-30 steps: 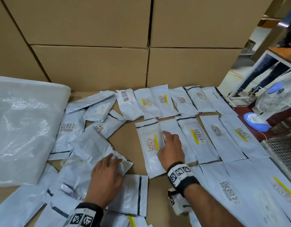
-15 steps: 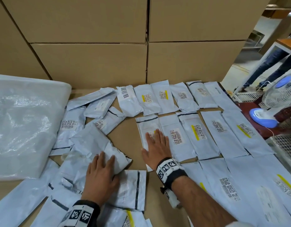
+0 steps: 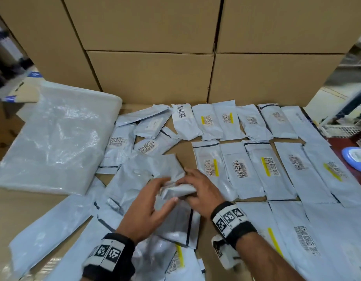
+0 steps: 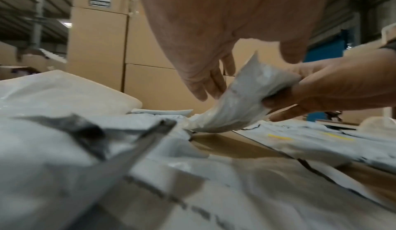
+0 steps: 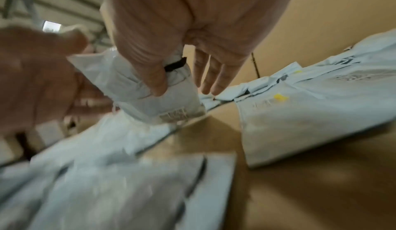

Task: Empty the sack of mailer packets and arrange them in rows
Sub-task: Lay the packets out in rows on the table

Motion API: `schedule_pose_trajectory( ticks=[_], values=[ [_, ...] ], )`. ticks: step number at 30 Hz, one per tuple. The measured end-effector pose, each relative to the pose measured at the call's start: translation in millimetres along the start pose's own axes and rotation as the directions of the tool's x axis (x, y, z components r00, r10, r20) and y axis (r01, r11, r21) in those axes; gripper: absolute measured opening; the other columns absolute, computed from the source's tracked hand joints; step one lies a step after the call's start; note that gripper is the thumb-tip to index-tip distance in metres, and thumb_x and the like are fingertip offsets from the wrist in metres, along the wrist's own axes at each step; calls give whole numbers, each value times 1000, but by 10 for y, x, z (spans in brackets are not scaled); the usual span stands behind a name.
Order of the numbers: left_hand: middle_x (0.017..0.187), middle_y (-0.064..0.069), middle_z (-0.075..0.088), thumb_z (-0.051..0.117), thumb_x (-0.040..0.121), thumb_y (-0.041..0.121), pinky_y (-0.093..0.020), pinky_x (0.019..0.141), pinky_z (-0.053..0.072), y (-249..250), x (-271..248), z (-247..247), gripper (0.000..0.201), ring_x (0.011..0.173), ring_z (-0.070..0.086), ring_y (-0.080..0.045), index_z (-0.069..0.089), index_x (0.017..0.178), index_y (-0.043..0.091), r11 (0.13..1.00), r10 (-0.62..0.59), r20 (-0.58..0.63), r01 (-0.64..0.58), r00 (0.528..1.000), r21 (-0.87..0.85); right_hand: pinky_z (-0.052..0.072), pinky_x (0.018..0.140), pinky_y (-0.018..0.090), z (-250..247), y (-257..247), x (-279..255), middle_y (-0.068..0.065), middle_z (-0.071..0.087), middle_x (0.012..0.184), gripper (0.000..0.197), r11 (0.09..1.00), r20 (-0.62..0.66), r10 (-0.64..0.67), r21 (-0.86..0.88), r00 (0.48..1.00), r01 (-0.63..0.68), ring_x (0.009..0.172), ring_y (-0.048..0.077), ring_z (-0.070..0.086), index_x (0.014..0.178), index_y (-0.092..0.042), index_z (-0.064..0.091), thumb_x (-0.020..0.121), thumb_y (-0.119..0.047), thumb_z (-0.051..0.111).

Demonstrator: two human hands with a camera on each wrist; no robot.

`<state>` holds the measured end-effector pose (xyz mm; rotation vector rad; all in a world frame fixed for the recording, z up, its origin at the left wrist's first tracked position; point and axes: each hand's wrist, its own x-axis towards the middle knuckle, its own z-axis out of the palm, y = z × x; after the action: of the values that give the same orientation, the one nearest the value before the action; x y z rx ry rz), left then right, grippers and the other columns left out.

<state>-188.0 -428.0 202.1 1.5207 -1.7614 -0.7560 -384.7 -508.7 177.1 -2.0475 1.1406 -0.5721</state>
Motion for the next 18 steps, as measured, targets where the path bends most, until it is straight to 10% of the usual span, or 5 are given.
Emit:
schedule_pose_trajectory(
  ticks=[2, 5, 12, 15, 18],
  values=[
    [138, 27, 42, 74, 80, 57, -13, 102, 36, -57, -5, -113, 80, 129, 40, 9, 34, 146, 37, 997, -80, -14, 80, 997, 5, 53, 84, 27, -147, -128, 27, -11, 68, 103, 23, 989, -92, -8, 147, 996, 22, 99, 7, 65, 96, -30, 71, 73, -29, 69],
    [142, 17, 44, 73, 82, 53, -17, 106, 33, -190, 127, -205, 78, 130, 40, 3, 36, 146, 30, 993, -60, -18, 62, 998, 99, 46, 59, 24, -410, -315, 153, -11, 61, 70, 20, 984, -128, -18, 172, 992, 40, 66, 4, 58, 79, -31, 60, 80, -17, 74],
    [93, 5, 69, 71, 89, 34, -32, 79, 55, -209, 685, 78, 20, 87, 67, -11, 57, 99, 25, 964, -197, -25, 189, 980, -188, 54, 83, 34, -490, -284, 589, 2, 74, 108, 57, 871, -366, 337, 471, 867, -140, 91, 19, 70, 137, -27, 46, 88, -30, 76],
    [84, 0, 68, 69, 89, 32, -28, 64, 54, -208, 787, 261, 22, 74, 66, -16, 54, 99, 20, 939, -292, -47, 277, 955, -203, 32, 113, 30, -231, -204, 513, 10, 38, 156, 96, 890, -313, 443, 266, 841, -370, 143, 24, 36, 160, -20, 10, 89, -39, 73],
    [88, 2, 67, 65, 92, 33, -19, 55, 51, -283, 777, 353, 20, 72, 66, -13, 56, 102, 18, 924, -366, -79, 352, 927, -150, 26, 119, 46, 99, -83, 324, 16, 10, 164, 110, 882, -204, 449, -56, 870, -469, 152, 33, 13, 159, -26, -5, 84, -57, 69]
  ],
)
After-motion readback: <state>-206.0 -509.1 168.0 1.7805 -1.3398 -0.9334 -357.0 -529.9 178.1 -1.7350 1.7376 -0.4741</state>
